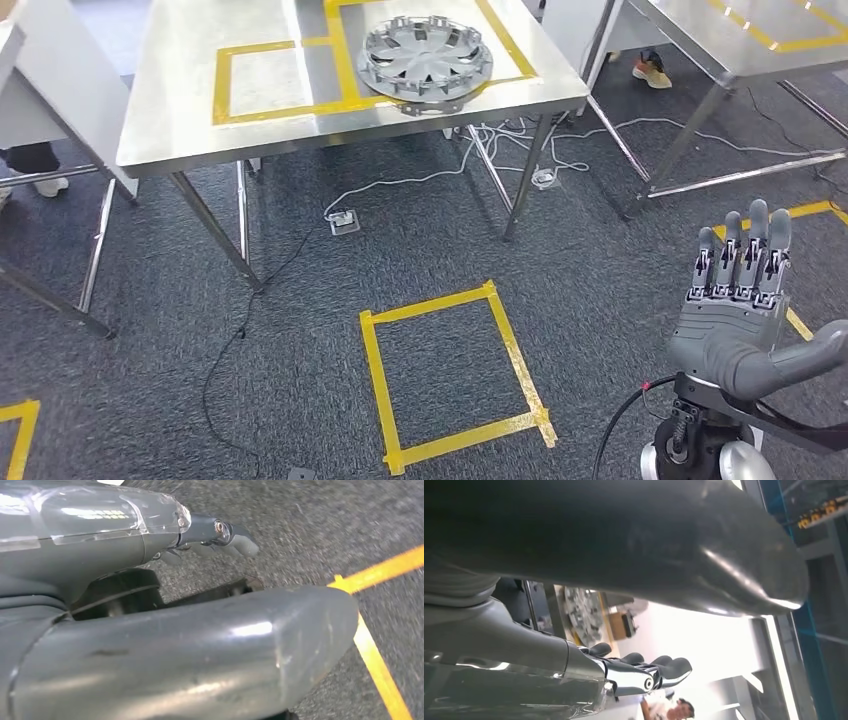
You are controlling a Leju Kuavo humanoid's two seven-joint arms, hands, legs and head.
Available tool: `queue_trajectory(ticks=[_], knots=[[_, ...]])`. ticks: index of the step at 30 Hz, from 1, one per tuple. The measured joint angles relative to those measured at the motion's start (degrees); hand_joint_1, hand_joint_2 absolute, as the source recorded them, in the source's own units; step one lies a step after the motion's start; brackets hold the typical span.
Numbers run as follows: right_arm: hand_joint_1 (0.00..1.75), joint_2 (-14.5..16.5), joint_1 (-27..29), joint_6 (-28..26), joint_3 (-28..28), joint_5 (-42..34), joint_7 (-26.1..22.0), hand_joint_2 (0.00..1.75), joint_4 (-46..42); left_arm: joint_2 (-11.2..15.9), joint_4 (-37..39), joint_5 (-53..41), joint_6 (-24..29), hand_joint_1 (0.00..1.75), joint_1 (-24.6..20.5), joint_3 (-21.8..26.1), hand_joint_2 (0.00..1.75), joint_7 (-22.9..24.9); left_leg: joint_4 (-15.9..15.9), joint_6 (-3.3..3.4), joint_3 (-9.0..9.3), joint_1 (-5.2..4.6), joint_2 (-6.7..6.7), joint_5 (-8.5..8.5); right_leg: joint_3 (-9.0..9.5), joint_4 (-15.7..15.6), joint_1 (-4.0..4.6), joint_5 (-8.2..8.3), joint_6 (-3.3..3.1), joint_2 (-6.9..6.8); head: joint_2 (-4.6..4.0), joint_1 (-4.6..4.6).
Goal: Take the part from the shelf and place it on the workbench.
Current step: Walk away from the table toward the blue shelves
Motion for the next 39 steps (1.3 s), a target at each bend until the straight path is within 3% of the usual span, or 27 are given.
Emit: queue_trajectory(ticks=[2, 4, 5, 6, 7, 9, 11, 12, 14, 16, 18, 20, 21, 23, 25, 27, 28, 29, 30, 31, 33, 35, 36, 37, 38, 39], knots=[[0.00, 0.1, 0.0, 0.3, 0.0, -0.2, -0.2, 0.00, 0.0, 0.0, 0.0, 0.0, 0.0, 0.00, -0.1, 0.0, 0.00, 0.0, 5.2, -0.39, -2.08, 0.27, -3.91, -3.40, -0.07, -0.2, -0.16, 0.36, -0.67, 1.34, 0.00, -0.68], [0.00, 0.2, 0.0, 0.4, 0.1, -0.3, -0.3, 0.00, 0.1, 0.0, 0.0, 0.0, 0.0, 0.00, 0.1, 0.0, 0.00, 0.0, 12.4, -0.32, -5.44, 0.31, -4.63, -6.71, -0.21, -0.2, -0.03, 0.49, -0.94, 2.77, 0.00, -1.42], [0.00, 0.2, 0.0, 0.4, 0.1, -0.3, -0.3, 0.00, 0.2, 0.1, 0.0, 0.0, 0.0, 0.00, 0.1, 0.0, 0.00, 0.0, 14.4, -0.27, -6.45, 0.32, -4.44, -7.05, -0.26, -0.2, 0.05, 0.53, -0.98, 3.50, 0.00, -1.68], [0.00, 0.2, 0.0, 0.4, 0.1, -0.3, -0.3, 0.00, 0.2, 0.1, 0.1, 0.0, 0.0, 0.00, 0.1, 0.0, 0.00, 0.0, 14.4, -0.20, -6.49, 0.33, -4.33, -6.24, -0.28, -0.1, 0.09, 0.55, -0.99, 4.24, 0.00, -1.86], [0.00, 0.2, 0.0, 0.4, 0.1, -0.3, -0.3, 0.00, 0.2, 0.1, 0.1, 0.0, 0.0, 0.00, 0.1, 0.0, 0.00, 0.0, 12.2, -0.10, -5.50, 0.37, -4.60, -4.44, -0.29, 0.0, 0.10, 0.54, -0.94, 4.98, 0.00, -2.03], [0.00, 0.3, -0.1, 0.3, 0.1, -0.3, -0.3, 0.00, 0.2, 0.1, 0.1, 0.0, 0.0, 0.00, 0.1, 0.0, 0.00, 0.0, 5.0, 0.10, -2.11, 0.73, -7.65, -0.61, -0.45, 0.5, 0.09, 0.32, -0.58, 6.38, 0.00, -2.23], [0.00, 0.3, -0.2, 0.3, 0.1, -0.3, -0.3, 0.00, 0.1, 0.1, 0.1, 0.1, -0.1, 0.00, 0.1, 0.0, 0.00, 0.1, 0.6, 0.16, -0.04, 1.02, -10.41, 0.62, -0.97, 1.1, -0.06, 0.13, 0.07, 7.83, 0.00, -2.09], [0.00, 0.3, -0.3, 0.3, 0.1, -0.3, -0.3, 0.00, 0.1, 0.1, 0.1, 0.1, -0.1, 0.00, 0.2, 0.0, 0.00, 0.2, 0.1, 0.20, 0.17, 1.00, -10.52, 0.37, -1.27, 1.2, -0.20, 0.20, 0.49, 8.64, 0.00, -2.03], [0.00, 0.3, -0.3, 0.2, 0.0, -0.3, -0.3, 0.00, 0.0, 0.1, 0.1, 0.1, -0.1, 0.00, 0.1, 0.0, 0.00, 0.3, -0.2, 0.54, 0.30, 0.94, -8.66, 0.47, -1.75, 1.2, -0.46, 0.38, 1.18, 9.83, 0.00, -2.00], [0.00, 0.3, -0.4, 0.1, 0.0, -0.2, -0.3, 0.00, -0.2, 0.0, 0.1, 0.1, -0.1, 0.00, 0.1, 0.0, 0.00, 0.4, -0.4, 1.04, 0.44, 1.08, -6.40, 0.55, -3.11, 3.6, -0.29, -1.15, 1.78, 7.51, 0.00, -1.43], [0.00, 0.3, -0.5, 0.1, 0.1, -0.1, -0.3, 0.00, -0.3, 0.0, 0.1, 0.1, -0.1, 0.00, 0.2, 0.0, 0.00, 0.4, -0.5, 1.40, 0.46, 0.95, -4.05, 0.42, -6.24, 10.2, -0.31, -4.66, 2.39, 3.74, 0.00, -0.51], [0.00, 0.3, -0.3, 0.0, 0.1, -0.1, -0.3, 0.00, -0.3, 0.0, 0.1, 0.1, -0.1, 0.00, 0.4, 0.0, 0.00, 0.5, -0.5, 1.48, 0.41, 0.79, -1.82, 0.25, -9.03, 16.2, -0.48, -6.85, 2.75, 2.37, 0.00, -0.08], [0.00, 0.4, -0.2, 0.0, 0.1, 0.0, -0.2, 0.00, -0.3, 0.1, 0.1, 0.1, -0.1, 0.00, 0.3, 0.0, 0.00, 0.5, -0.5, 1.44, 0.41, 0.75, -0.83, 0.16, -9.16, 16.7, -0.49, -6.45, 2.77, 2.12, 0.00, 0.07], [0.00, 0.4, -0.2, -0.2, 0.1, 0.1, -0.1, 0.00, -0.3, 0.0, 0.1, 0.1, -0.1, 0.00, 0.2, 0.0, 0.00, 0.4, -0.5, 1.27, 0.59, 0.67, 0.78, -0.03, -6.23, 11.4, -0.39, -2.98, 2.40, 1.33, 0.00, 0.34], [0.00, 0.4, -0.3, -0.4, 0.1, 0.2, -0.1, 0.00, -0.4, -0.1, 0.1, 0.1, -0.1, 0.00, 0.0, 0.0, 0.00, 0.3, -0.5, 1.02, 0.79, 0.49, 1.97, -0.19, -2.37, 3.9, 0.11, -0.37, 1.53, -0.92, 0.00, 0.44], [0.00, 0.4, -0.3, -0.5, 0.1, 0.2, -0.1, 0.00, -0.5, -0.2, 0.1, 0.1, -0.1, 0.00, -0.1, 0.0, 0.00, 0.3, -0.6, 0.61, 0.92, 0.34, 2.97, -0.27, -1.10, 1.1, 0.66, -0.17, 0.73, -2.14, 0.00, 0.43], [0.00, 0.4, -0.3, -0.5, 0.1, 0.2, -0.1, 0.00, -0.5, -0.3, 0.1, 0.1, -0.1, 0.00, -0.1, 0.0, 0.00, 0.3, -0.7, 0.34, 1.06, 0.29, 3.48, -0.29, -1.18, 0.9, 0.77, -0.12, 0.40, -1.71, 0.00, 0.43], [0.00, 0.4, -0.2, -0.6, 0.1, 0.2, -0.1, 0.00, -0.5, -0.3, 0.1, 0.1, -0.1, 0.00, -0.2, 0.0, 0.00, 0.3, -0.7, 0.00, 1.22, 0.32, 3.40, -0.42, -1.08, 0.6, 0.62, 0.08, 0.09, -1.17, 0.00, 0.43], [0.00, 0.4, -0.2, -0.6, 0.1, 0.2, -0.1, 0.00, -0.6, -0.3, 0.1, 0.1, -0.1, 0.00, -0.2, 0.0, 0.00, 0.3, -0.5, -0.32, 1.29, 0.39, 1.93, -0.81, -0.94, 0.2, 0.46, 0.32, -0.22, -0.66, 0.00, 0.32], [0.00, 0.4, -0.2, -0.6, 0.1, 0.3, -0.1, 0.00, -0.7, -0.3, 0.1, 0.1, -0.1, 0.00, -0.3, 0.0, 0.00, 0.3, 0.8, -0.56, 0.88, 0.45, -0.12, -1.78, -0.75, -0.1, 0.27, 0.59, -0.55, -0.13, 0.00, 0.15], [0.00, 0.5, 0.0, -0.7, 0.2, 0.3, -0.3, 0.00, -0.8, -0.3, 0.1, 0.1, -0.1, 0.00, -0.2, 0.0, 0.00, 0.3, 6.7, -0.77, -1.72, 0.55, -4.13, -5.10, -0.59, -0.5, 0.13, 0.87, -0.97, 0.93, 0.00, -0.55], [0.00, 0.6, 0.5, -0.6, 0.2, 0.2, -0.8, 0.00, -0.8, -0.2, 0.1, 0.1, -0.1, 0.00, 0.1, 0.0, 0.00, 0.3, 13.2, -0.80, -5.11, 0.49, -4.51, -7.52, -0.62, -0.4, 0.21, 0.85, -1.12, 2.33, 0.00, -1.11], [0.00, 0.6, 0.9, -0.5, 0.2, 0.1, -1.1, 0.00, -0.8, -0.1, 0.2, 0.1, -0.1, 0.00, 0.2, 0.0, 0.00, 0.3, 14.2, -0.82, -5.90, 0.47, -4.35, -7.16, -0.61, -0.3, 0.24, 0.82, -1.13, 3.13, 0.00, -1.27], [0.00, 0.6, 1.2, -0.4, 0.2, 0.1, -1.4, 0.00, -0.8, 0.0, 0.2, 0.1, -0.1, 0.00, 0.3, 0.0, 0.00, 0.3, 13.1, -0.80, -5.71, 0.49, -4.37, -5.63, -0.59, -0.2, 0.21, 0.74, -1.09, 3.97, 0.00, -1.42], [0.00, 0.7, 1.4, -0.3, 0.2, 0.1, -1.6, 0.00, -0.8, 0.0, 0.2, 0.2, -0.1, 0.00, 0.3, 0.0, 0.00, 0.3, 10.1, -0.77, -4.58, 0.57, -4.84, -3.26, -0.57, 0.0, 0.15, 0.62, -0.98, 4.82, 0.00, -1.61], [0.00, 0.7, 1.7, -0.2, 0.2, 0.0, -1.8, 0.00, -0.8, 0.0, 0.2, 0.2, -0.1, 0.00, 0.3, 0.0, 0.00, 0.3, 6.5, -0.67, -3.10, 0.77, -6.51, -1.25, -0.62, 0.3, 0.06, 0.43, -0.79, 5.61, 0.00, -1.82]])
